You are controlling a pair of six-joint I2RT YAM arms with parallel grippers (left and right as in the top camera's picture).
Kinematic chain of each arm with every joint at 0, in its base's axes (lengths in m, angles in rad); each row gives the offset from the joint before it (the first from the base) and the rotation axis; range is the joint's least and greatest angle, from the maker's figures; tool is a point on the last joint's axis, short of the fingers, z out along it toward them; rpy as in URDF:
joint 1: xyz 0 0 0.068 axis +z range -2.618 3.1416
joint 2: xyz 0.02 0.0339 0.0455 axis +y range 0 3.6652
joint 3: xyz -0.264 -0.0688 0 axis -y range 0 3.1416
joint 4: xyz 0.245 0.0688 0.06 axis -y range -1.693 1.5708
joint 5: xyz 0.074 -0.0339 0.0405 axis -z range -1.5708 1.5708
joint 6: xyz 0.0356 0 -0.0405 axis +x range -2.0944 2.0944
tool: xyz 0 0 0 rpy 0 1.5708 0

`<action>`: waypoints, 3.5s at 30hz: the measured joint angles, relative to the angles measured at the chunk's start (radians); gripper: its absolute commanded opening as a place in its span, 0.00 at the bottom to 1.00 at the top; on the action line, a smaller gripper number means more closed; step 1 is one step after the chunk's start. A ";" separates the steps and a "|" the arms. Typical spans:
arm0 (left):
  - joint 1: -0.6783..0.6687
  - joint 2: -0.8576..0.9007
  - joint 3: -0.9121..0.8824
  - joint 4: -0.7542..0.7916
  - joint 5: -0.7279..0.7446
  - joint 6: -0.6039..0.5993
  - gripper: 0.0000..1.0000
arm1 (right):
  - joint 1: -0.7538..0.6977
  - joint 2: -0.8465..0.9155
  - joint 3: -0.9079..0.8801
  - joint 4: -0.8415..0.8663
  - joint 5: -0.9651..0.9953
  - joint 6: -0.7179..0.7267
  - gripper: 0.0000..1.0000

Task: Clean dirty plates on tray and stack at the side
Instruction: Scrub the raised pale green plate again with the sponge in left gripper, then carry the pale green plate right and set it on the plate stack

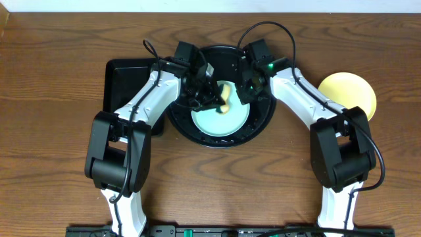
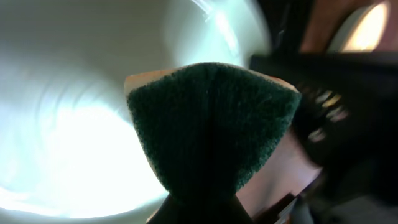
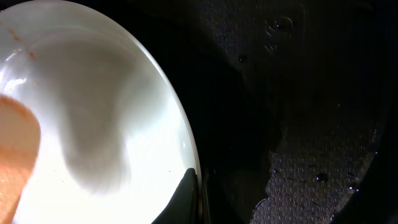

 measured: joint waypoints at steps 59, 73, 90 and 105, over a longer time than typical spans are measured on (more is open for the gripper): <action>0.105 0.119 -0.008 0.032 0.048 -0.234 0.07 | 0.005 0.001 0.000 -0.010 0.056 -0.004 0.01; 0.109 0.088 -0.011 -0.101 0.031 -0.244 0.07 | 0.005 0.001 0.000 -0.010 0.056 -0.004 0.01; 0.109 -0.582 -0.025 -0.336 -0.427 -0.197 0.08 | 0.005 0.000 0.000 -0.015 0.056 0.019 0.01; 0.109 -0.502 -0.029 -0.491 -0.931 0.019 0.08 | 0.038 -0.437 0.009 -0.142 0.451 0.180 0.01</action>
